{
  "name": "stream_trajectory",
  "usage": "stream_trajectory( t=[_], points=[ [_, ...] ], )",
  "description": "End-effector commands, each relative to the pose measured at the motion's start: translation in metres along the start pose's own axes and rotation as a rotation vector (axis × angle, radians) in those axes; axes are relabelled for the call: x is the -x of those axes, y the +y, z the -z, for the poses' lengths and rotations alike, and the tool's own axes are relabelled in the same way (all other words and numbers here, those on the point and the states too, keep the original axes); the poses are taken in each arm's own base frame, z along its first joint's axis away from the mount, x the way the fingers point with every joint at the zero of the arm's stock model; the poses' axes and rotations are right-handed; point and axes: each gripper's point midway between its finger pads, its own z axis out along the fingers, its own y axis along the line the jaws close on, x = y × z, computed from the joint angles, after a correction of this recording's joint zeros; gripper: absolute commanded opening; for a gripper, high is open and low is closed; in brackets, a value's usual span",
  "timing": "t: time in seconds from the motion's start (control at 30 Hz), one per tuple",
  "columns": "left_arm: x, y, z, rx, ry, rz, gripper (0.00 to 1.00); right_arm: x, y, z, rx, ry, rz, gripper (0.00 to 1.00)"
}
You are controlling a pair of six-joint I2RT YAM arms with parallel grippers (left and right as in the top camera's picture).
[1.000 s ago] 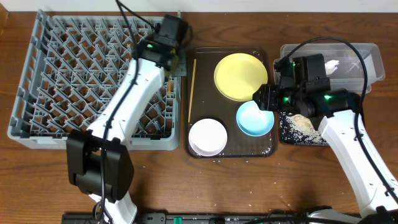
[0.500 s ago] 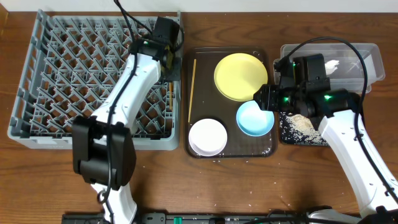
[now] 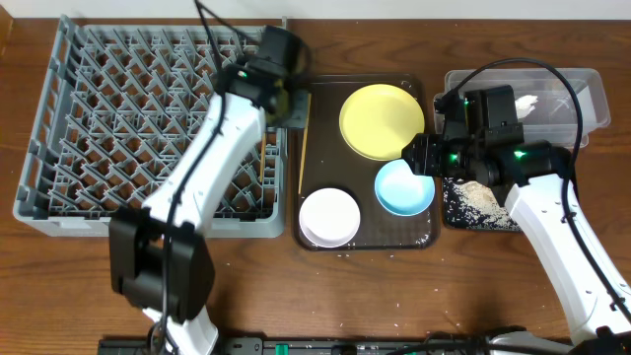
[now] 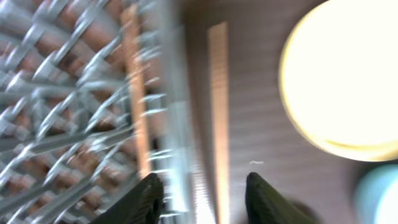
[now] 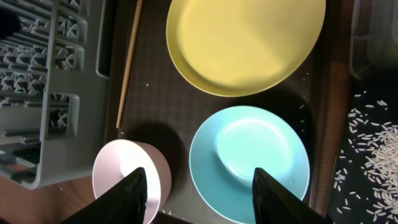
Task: Sort waste into correct bins and load items into the dishwasher
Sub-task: 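Carry the chopstick to the dish rack and drop it in, then reach back to the brown tray and grasp the second chopstick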
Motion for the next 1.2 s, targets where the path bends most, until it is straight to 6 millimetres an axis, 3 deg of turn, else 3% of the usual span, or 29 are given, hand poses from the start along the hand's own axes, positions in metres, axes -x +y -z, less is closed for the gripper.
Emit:
stream_trajectory(
  t=[0.0, 0.43, 0.57, 0.73, 0.9, 1.03, 1.17],
  points=[
    [0.004, -0.041, 0.004, -0.074, -0.038, -0.097, 0.5, 0.004, 0.004, 0.005, 0.015, -0.014, 0.023, 0.52],
    [0.003, -0.027, -0.09, 0.117, -0.022, -0.12, 0.5, 0.004, 0.004, 0.005, 0.015, -0.014, 0.023, 0.53],
    [-0.005, -0.026, -0.118, 0.13, -0.001, -0.125, 0.5, 0.004, 0.004, 0.005, 0.015, -0.014, 0.023, 0.54],
    [-0.017, -0.011, -0.146, 0.212, 0.033, -0.132, 0.5, 0.003, 0.004, 0.005, 0.015, -0.012, 0.022, 0.53],
    [-0.033, -0.019, -0.162, 0.158, 0.091, -0.133, 0.43, 0.003, 0.004, 0.005, 0.015, -0.012, 0.022, 0.53],
    [-0.04, -0.02, -0.162, 0.151, 0.113, -0.054, 0.24, 0.003, 0.004, 0.005, 0.015, -0.012, 0.022, 0.54],
    [-0.05, -0.039, -0.163, 0.036, 0.16, -0.042, 0.22, 0.003, 0.004, 0.005, 0.015, -0.012, 0.022, 0.53]
  ],
)
